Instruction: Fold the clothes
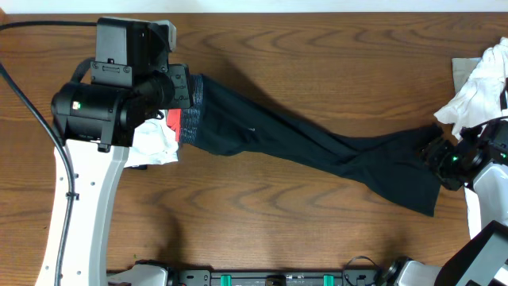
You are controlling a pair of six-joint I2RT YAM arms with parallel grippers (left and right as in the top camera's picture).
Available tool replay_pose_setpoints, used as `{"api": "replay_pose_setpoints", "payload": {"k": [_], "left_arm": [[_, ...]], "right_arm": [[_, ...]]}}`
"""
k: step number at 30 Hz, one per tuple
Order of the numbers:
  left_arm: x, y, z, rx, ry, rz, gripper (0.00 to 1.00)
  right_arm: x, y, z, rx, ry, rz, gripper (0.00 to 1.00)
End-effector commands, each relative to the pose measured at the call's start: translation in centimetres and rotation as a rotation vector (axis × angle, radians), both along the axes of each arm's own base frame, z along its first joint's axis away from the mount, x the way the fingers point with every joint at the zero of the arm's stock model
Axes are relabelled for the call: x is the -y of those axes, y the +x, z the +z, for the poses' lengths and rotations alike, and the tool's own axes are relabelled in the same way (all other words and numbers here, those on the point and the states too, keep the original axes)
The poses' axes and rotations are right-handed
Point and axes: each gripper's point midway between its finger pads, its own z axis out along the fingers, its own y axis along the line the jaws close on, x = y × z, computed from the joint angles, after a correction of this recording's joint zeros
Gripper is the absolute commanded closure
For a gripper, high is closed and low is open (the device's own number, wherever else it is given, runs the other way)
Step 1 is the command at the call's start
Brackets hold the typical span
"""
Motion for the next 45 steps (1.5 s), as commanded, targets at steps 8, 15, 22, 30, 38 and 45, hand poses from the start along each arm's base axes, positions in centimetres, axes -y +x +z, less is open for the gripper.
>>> {"api": "replay_pose_setpoints", "payload": {"k": [8,15,22,30,38,45], "left_arm": [[-0.2,0.9,2.4,0.094,-0.027,0.034,0.94],[-0.2,0.6,2.8,0.098,-0.034,0.037,0.94],[-0.3,0.0,2.1,0.062,-0.027,0.037,0.94],[-0.3,-0.1,2.1,0.059,-0.026,0.036,0.94],[-0.3,-0.3,1.9,0.048,-0.024,0.037,0.94],[-0.5,-0.6,2.8,0.079,-0.018,0.036,0.94]], "right_arm": [[1.2,1.7,-3.8,-0.009,0.053,-0.055,0.36],[1.2,4.8,-4.0,0.107,0.126,-0.08,0.37],[0.6,6.8,-2.2,0.211,0.212,-0.089,0.39],[1.5,6.5,-3.3,0.159,0.139,-0.136,0.48],[0.0,7.6,-4.7,0.154,0.159,-0.095,0.99],[1.3,9.7,3.9,0.362,0.238,-0.05,0.99]]}}
